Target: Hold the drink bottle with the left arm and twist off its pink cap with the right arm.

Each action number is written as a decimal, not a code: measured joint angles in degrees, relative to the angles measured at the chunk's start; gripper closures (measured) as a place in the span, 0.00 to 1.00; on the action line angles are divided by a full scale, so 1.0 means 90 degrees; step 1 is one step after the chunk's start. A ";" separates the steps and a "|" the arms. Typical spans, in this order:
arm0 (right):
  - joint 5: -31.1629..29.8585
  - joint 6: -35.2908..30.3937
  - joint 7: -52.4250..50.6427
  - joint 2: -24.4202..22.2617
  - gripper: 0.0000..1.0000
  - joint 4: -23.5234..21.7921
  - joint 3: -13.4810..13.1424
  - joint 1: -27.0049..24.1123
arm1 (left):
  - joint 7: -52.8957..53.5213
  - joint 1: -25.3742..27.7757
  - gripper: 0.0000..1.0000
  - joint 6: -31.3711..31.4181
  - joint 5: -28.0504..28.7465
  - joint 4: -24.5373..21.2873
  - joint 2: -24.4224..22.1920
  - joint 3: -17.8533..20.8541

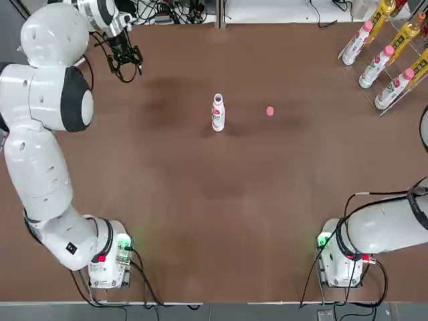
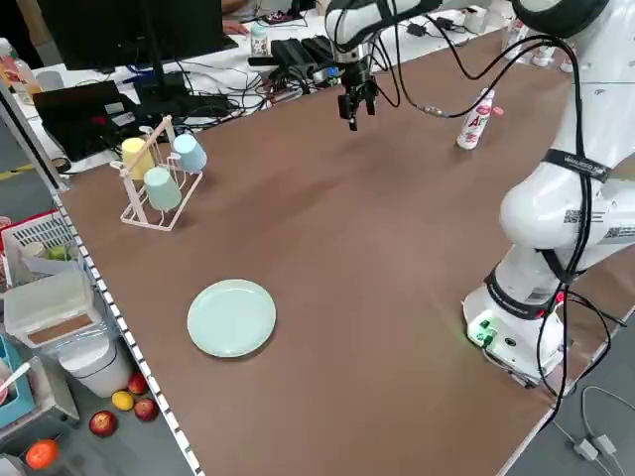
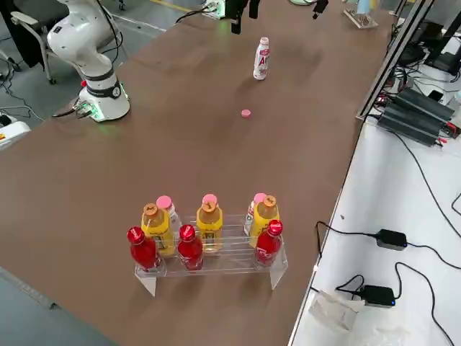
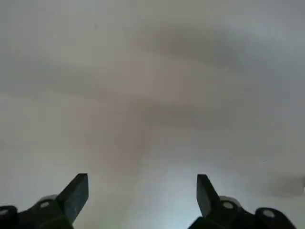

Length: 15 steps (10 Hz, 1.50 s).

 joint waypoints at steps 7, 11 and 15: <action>0.0000 -0.0176 0.0002 -0.0001 0.00 0.0072 -0.0006 0.0001 | 0.0231 0.0105 0.00 -0.1310 0.1277 0.1324 -0.0356 0.0528; 0.0000 -0.0184 0.0003 -0.0001 0.00 0.0084 0.0046 0.0019 | 0.0250 0.0363 0.00 -0.1549 0.1418 0.1438 -0.0545 0.0440; 0.0000 -0.0179 0.0003 -0.0001 0.00 0.0088 0.0057 0.0020 | 0.0255 0.2523 0.00 -0.1832 0.1800 0.2196 -0.0876 -0.1771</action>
